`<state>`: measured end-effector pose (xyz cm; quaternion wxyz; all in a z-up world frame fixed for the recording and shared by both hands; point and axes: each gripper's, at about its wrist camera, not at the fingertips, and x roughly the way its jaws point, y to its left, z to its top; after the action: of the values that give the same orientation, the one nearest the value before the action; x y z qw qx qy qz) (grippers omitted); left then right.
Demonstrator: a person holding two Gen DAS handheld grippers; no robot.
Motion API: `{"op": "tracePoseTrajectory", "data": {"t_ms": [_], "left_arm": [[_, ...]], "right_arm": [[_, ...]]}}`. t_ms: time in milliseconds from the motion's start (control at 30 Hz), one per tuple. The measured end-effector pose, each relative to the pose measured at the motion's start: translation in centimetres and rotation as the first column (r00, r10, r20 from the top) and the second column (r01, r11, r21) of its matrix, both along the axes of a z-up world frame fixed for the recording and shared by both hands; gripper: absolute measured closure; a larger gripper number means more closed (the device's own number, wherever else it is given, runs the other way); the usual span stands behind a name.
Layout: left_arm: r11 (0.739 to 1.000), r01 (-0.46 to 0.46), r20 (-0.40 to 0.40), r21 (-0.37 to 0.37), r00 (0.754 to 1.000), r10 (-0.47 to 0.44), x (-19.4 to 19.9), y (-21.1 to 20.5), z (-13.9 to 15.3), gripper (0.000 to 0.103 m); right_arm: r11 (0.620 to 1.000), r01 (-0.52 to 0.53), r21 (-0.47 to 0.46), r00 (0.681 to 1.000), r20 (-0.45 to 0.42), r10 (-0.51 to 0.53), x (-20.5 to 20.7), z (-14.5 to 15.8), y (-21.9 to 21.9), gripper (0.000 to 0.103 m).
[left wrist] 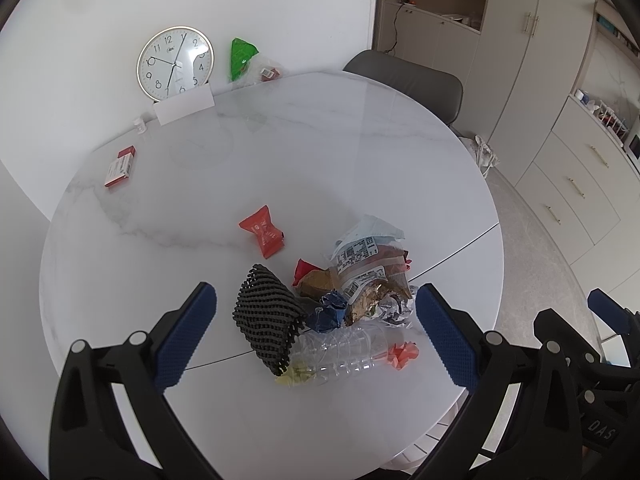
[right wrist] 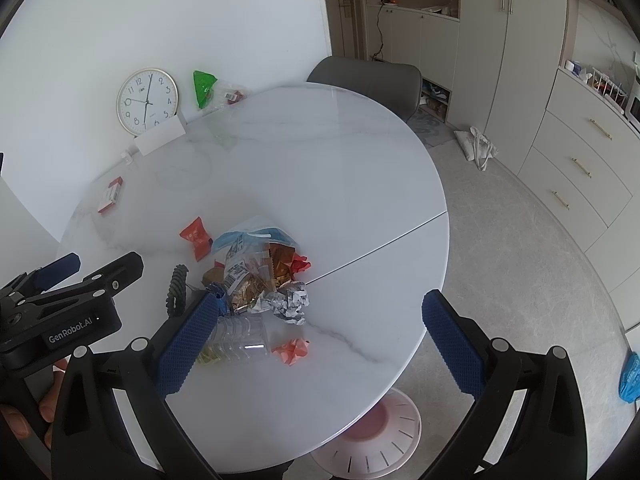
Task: Collect trash
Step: 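Lower the left tool onto the black woven mesh pad and close it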
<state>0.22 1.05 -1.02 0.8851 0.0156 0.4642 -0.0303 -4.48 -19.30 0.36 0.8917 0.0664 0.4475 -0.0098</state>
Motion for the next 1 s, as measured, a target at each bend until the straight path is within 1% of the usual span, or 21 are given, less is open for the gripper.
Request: {"op": "tracePoseTrajectory", "data": {"t_ms": [167,267,333,433,500,600,700,800,933,1000], "left_arm": [[0.999,0.018,-0.010,-0.028,1.000,-0.019,0.2,0.8,-0.7,0.008],[0.998,0.036,-0.025,-0.042,0.999,-0.037,0.6,1.9,-1.9,0.008],[0.998,0.041,-0.043,-0.047,0.998,-0.043,1.0,3.1,-3.1,0.008],[0.999,0.042,-0.083,-0.027,0.996,-0.045,1.6,4.9,-5.3,0.008],[0.999,0.038,-0.127,-0.012,0.991,-0.039,2.1,6.2,-7.0,0.008],[0.999,0.024,-0.196,-0.030,0.980,-0.029,2.8,8.2,-9.2,0.008],[0.995,-0.001,-0.264,-0.098,0.964,-0.025,3.6,9.6,-11.0,0.008],[0.983,-0.030,-0.328,-0.181,0.944,-0.031,4.9,9.9,-12.5,0.008],[0.961,-0.052,-0.403,-0.270,0.913,-0.064,6.5,8.8,-13.9,0.008],[0.952,-0.059,-0.412,-0.301,0.908,-0.074,7.0,7.7,-13.9,0.008]], "right_arm": [[1.000,-0.010,0.000,1.000,0.006,0.010,0.1,-0.2,0.0,0.002],[1.000,-0.021,-0.012,1.000,0.014,0.022,0.1,-0.8,0.3,0.002],[0.999,-0.028,-0.015,1.000,0.007,0.028,0.2,-1.9,0.7,0.002],[1.000,-0.031,0.000,0.999,-0.013,0.031,0.0,-3.9,1.3,0.002],[0.999,-0.031,0.019,0.999,-0.036,0.032,-0.1,-5.5,1.9,0.002],[0.999,-0.030,0.039,0.998,-0.057,0.032,-0.4,-7.5,2.7,0.002],[0.998,-0.029,0.047,0.997,-0.066,0.033,-0.9,-8.8,3.5,0.002],[0.999,-0.031,0.040,0.996,-0.082,0.034,-1.2,-10.1,4.4,0.002],[0.999,-0.030,0.043,0.994,-0.103,0.034,-1.7,-11.3,5.3,0.002],[0.999,-0.027,0.043,0.993,-0.114,0.032,-1.8,-11.6,5.6,0.002]]}}
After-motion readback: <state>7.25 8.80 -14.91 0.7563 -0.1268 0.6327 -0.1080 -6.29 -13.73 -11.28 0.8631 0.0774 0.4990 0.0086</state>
